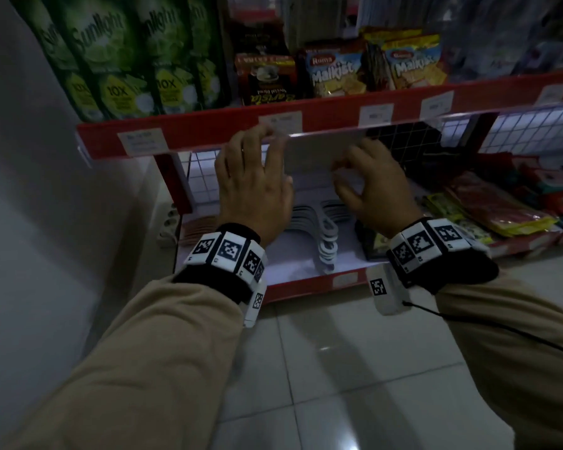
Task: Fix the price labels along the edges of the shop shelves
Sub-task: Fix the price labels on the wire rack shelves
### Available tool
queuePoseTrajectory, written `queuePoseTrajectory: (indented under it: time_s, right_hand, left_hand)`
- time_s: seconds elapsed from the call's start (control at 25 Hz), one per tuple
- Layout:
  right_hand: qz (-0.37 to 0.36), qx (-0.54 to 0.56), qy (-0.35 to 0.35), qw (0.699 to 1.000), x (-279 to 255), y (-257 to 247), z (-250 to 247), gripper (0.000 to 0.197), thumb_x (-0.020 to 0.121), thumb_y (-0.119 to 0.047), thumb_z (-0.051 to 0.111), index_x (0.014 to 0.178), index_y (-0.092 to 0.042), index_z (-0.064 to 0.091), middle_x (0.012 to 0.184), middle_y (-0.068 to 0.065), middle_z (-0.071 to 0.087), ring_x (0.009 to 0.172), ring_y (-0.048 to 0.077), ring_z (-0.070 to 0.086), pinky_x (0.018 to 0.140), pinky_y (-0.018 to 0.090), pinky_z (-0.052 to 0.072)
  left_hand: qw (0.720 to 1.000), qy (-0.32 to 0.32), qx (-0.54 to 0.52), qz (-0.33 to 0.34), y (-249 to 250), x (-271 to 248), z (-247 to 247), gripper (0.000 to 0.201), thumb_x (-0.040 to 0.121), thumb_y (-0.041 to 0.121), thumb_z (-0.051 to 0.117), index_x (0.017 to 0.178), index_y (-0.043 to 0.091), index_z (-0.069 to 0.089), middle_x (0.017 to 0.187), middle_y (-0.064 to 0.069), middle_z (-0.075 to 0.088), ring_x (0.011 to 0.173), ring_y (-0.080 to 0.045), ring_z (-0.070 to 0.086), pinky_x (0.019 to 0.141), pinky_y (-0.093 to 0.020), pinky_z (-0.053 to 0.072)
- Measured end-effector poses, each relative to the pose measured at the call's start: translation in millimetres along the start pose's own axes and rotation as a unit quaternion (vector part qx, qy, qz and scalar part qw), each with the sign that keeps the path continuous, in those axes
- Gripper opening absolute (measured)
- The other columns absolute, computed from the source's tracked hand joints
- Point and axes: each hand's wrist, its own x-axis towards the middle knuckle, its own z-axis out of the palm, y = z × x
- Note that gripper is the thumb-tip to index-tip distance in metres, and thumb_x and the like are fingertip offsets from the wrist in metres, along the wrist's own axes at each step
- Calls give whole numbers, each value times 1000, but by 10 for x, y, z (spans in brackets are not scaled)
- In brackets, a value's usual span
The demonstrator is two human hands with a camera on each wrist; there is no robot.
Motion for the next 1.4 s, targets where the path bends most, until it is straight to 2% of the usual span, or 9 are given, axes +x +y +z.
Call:
queuePoseTrajectory:
  time_s: [0.12, 0.2, 0.28, 0.36, 0.52, 0.76, 0.96, 1.24, 1.4]
  right_hand:
    - [51, -4, -110, 993, -588, 293, 290, 13, 81, -5, 63, 94, -5, 60, 93, 15, 56, 90, 35, 53, 70, 28, 34]
    - [91, 7, -168, 982, -993, 468, 457, 15, 81, -6, 65, 96, -7, 62, 93, 13, 57, 88, 34, 55, 68, 30, 36]
    - [127, 20, -225, 966, -1348, 603, 577, 19, 82, -8, 66, 101, -9, 64, 99, 11, 58, 91, 31, 56, 71, 33, 43]
    - [138, 7, -273, 952, -1625, 683, 665, 25, 83, -9, 65, 107, -11, 65, 107, 12, 60, 99, 32, 56, 78, 37, 47]
    - [114, -28, -280, 953, -1950, 732, 789, 38, 80, -8, 69, 117, -8, 63, 118, 18, 59, 109, 38, 55, 88, 43, 49]
    - [56, -67, -196, 977, -2041, 744, 898, 57, 69, 2, 69, 124, -6, 57, 114, 18, 59, 100, 38, 56, 81, 42, 51]
    - [59, -93, -194, 975, -2079, 741, 953, 66, 63, 7, 55, 128, -4, 53, 116, 22, 55, 97, 40, 52, 79, 44, 48]
    - [108, -111, -186, 970, -1808, 679, 1023, 43, 63, -1, 49, 105, -6, 59, 105, 19, 52, 88, 37, 47, 73, 43, 40]
    - [88, -87, -212, 969, -1782, 675, 1003, 37, 62, -2, 48, 98, -4, 59, 96, 16, 55, 87, 37, 48, 72, 45, 40]
  left_hand:
    - [998, -48, -26, 9, 210, -352, 283, 45, 82, 31, 55, 126, 21, 52, 130, -7, 48, 118, -29, 39, 97, -44, 30]
    - [993, -114, -37, 24, 358, -689, 514, 42, 82, 28, 59, 122, 18, 55, 126, -7, 53, 111, -30, 47, 92, -43, 33]
    - [979, -188, -54, 50, 458, -1010, 714, 43, 81, 24, 60, 123, 17, 55, 125, -7, 54, 110, -30, 51, 91, -41, 35]
    - [961, -261, -64, 63, 526, -1257, 868, 47, 82, 23, 57, 128, 18, 51, 130, -5, 51, 116, -27, 49, 96, -40, 34]
    - [928, -360, -63, 70, 599, -1597, 1090, 55, 89, 24, 49, 142, 16, 35, 145, -3, 39, 131, -23, 36, 107, -38, 26]
    - [930, -353, -89, 41, 613, -1668, 1183, 57, 88, 23, 51, 142, 15, 36, 143, -3, 41, 129, -22, 37, 108, -36, 28]
    - [935, -342, -79, 51, 617, -1687, 1158, 57, 85, 23, 54, 139, 16, 41, 139, -2, 44, 127, -22, 40, 106, -36, 29]
    - [940, -332, -53, 59, 665, -1668, 1150, 60, 81, 28, 58, 137, 16, 41, 137, -4, 42, 126, -26, 36, 104, -39, 30]
    - [942, -325, -31, 71, 685, -1634, 1169, 54, 82, 24, 55, 134, 17, 44, 132, -3, 45, 118, -26, 41, 97, -36, 33]
